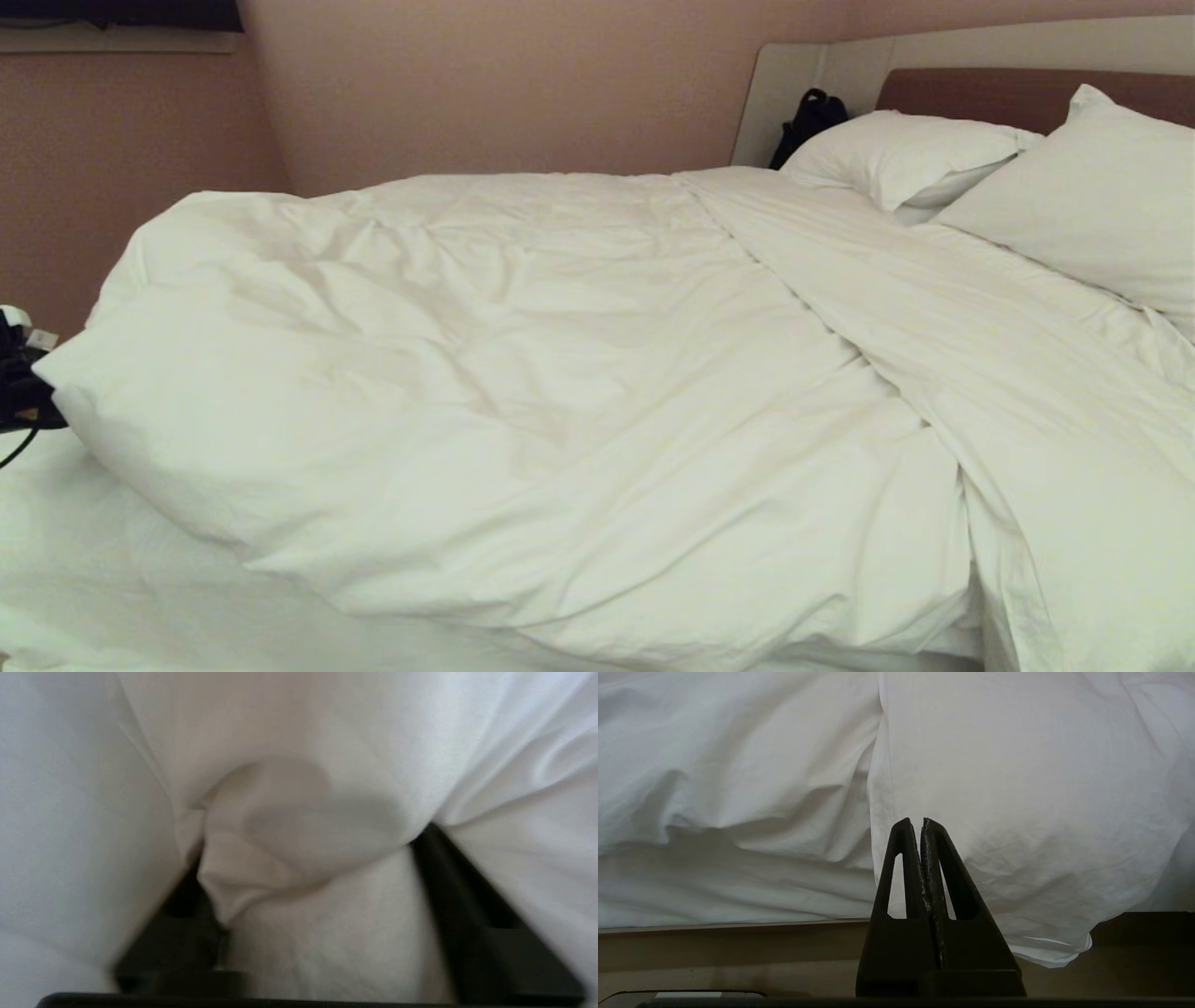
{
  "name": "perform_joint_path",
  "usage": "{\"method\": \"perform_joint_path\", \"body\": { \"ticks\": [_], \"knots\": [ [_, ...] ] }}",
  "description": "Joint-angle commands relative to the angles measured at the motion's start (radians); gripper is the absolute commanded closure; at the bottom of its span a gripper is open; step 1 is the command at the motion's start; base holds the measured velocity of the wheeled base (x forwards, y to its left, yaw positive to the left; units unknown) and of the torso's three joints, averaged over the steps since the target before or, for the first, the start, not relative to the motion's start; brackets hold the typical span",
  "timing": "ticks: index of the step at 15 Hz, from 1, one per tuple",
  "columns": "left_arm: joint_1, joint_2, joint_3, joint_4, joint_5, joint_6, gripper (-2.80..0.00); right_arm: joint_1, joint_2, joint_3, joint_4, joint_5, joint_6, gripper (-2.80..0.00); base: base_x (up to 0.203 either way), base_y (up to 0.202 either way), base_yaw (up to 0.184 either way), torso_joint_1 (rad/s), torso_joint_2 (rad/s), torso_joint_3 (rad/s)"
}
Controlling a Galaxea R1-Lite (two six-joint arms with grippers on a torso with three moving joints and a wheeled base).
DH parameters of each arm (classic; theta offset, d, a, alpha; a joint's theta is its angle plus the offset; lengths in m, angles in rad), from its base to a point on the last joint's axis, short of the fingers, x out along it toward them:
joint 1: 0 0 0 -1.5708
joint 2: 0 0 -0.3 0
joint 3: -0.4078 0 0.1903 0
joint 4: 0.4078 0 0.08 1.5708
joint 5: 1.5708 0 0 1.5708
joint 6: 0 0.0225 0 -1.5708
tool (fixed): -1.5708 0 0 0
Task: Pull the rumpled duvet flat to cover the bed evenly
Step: Flatten the corners of the folded blanket
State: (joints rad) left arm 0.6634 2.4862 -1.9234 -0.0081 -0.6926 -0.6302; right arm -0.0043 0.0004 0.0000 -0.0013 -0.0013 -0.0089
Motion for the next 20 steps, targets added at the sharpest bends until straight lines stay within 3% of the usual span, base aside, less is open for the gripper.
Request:
{"method": "perform_joint_path", "body": {
  "ticks": [1,7,14,20],
  "knots": [
    [0.001,-0.004,0.0,0.0,-0.007,-0.004,0.0,0.001,0.0,0.0,0.0,0.0,0.0,0.0,0.0,0.0,0.0,0.0,0.0,0.0],
    [0.001,-0.019,0.0,0.001,-0.002,-0.003,0.0,0.001,0.0,0.0,0.0,0.0,0.0,0.0,0.0,0.0,0.0,0.0,0.0,0.0],
    [0.022,-0.216,0.033,0.017,0.0,-0.015,0.0,0.0,0.0,0.0,0.0,0.0,0.0,0.0,0.0,0.0,0.0,0.0,0.0,0.0],
    [0.07,-0.427,0.047,0.019,0.0,-0.182,0.0,0.0,0.0,0.0,0.0,0.0,0.0,0.0,0.0,0.0,0.0,0.0,0.0,0.0]
  ]
}}
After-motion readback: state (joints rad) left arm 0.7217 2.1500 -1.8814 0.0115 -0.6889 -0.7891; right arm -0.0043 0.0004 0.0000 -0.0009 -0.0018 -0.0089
